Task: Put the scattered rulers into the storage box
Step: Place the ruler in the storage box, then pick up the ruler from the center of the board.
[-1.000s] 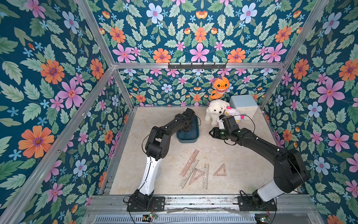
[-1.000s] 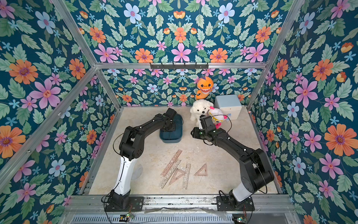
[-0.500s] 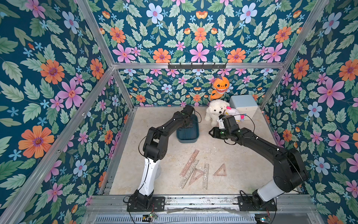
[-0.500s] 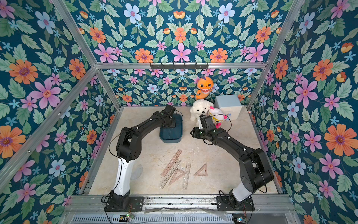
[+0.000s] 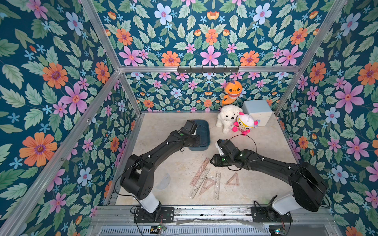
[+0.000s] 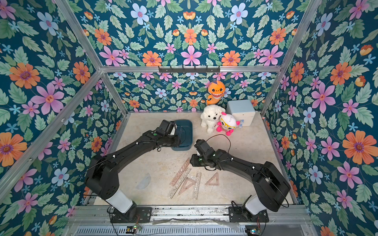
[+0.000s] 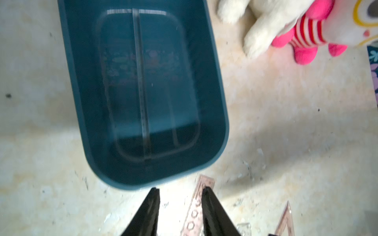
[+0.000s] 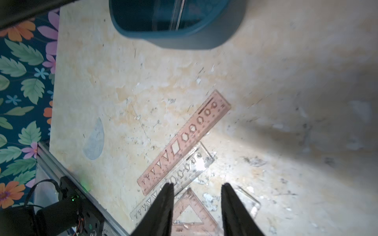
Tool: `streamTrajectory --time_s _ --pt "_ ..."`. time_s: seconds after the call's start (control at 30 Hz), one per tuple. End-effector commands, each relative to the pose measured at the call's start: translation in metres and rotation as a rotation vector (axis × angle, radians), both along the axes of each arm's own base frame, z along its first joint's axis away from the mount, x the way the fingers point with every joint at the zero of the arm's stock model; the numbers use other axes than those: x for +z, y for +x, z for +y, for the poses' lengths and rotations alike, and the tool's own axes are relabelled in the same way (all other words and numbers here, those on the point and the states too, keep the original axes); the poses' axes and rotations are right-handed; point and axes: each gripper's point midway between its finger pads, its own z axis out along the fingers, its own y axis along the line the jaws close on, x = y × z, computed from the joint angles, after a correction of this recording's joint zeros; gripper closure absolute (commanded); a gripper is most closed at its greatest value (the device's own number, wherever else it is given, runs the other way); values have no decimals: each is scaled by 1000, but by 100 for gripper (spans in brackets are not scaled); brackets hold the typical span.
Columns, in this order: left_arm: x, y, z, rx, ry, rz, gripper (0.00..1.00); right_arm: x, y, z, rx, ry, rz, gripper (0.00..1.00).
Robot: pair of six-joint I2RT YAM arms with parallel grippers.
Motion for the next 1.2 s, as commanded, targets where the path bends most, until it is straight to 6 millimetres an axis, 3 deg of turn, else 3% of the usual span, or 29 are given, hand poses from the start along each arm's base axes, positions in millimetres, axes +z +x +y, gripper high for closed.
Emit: streamTrajectory --time_s 0.0,0.2,0.4,0.73,0.97,1.17 --pt "-5 -25 -2 -28 -86 32 62 -6 2 16 -38 14 -14 69" --pt "-35 -61 11 -43 -94 120 66 -41 7 21 -66 -55 33 71" --pt "-64 -78 24 -16 -77 181 59 -63 11 24 -69 -102 53 70" --pt "-96 -92 37 31 -77 247 60 -79 21 34 -46 -139 54 70" --pt "-105 -94 54 81 -94 272 61 -81 26 51 -16 -115 61 69" --pt "-108 -97 54 93 -119 292 64 -79 33 70 15 -67 57 69"
